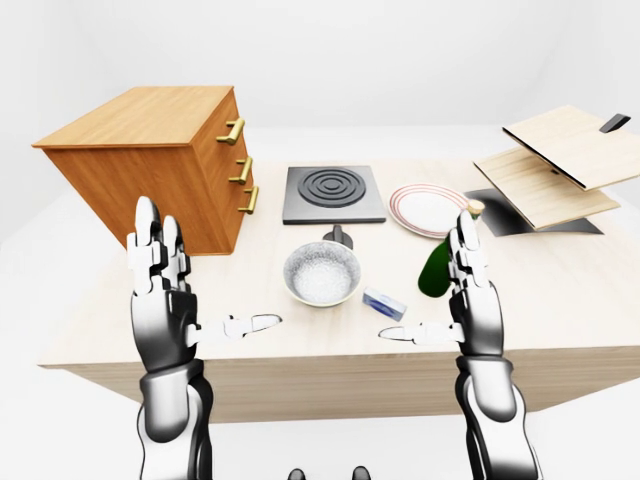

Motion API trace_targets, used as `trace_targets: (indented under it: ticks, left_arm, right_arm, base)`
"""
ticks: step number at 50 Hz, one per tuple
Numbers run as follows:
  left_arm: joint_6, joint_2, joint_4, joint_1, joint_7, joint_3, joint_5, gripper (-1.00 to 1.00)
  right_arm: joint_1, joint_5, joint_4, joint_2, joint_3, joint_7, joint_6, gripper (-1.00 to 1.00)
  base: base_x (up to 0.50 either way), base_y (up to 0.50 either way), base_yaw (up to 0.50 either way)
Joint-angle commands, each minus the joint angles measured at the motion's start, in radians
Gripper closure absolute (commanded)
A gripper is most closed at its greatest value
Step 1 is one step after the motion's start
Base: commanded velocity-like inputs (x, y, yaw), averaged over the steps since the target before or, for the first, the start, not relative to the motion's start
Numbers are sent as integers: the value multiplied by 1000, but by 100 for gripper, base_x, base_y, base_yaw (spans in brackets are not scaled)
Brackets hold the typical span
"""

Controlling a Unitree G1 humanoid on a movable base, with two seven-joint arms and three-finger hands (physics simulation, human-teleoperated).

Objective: Put the bowl on the top of the cabinet.

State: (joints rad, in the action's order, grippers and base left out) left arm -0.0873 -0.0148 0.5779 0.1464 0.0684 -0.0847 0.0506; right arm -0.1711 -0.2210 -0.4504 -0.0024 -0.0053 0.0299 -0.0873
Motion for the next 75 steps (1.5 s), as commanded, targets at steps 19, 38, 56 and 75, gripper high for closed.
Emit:
trace_targets:
  ticks: [19,38,56,75]
  left_arm:
    - [0,1,-13,-7,1,-1,6,-100]
    - [0,4,-22,-16,12,-5,14,-100]
    - [0,4,-28,-9,2,1,11,-100]
    - [0,4,-5,-10,-13,15,13,-100]
  right_arm:
    - [-9,-4,-19,1,2,-1,0,-100]
    - [-2,-2,-7,0,-6,1,0,-100]
    - [0,0,-28,0,4,-10,0,-100]
    - [-2,1,-2,-1,7,-6,0,-100]
  base:
    - [0,50,0]
    - [0,50,0]
    - [0,48,0]
    - [0,5,0]
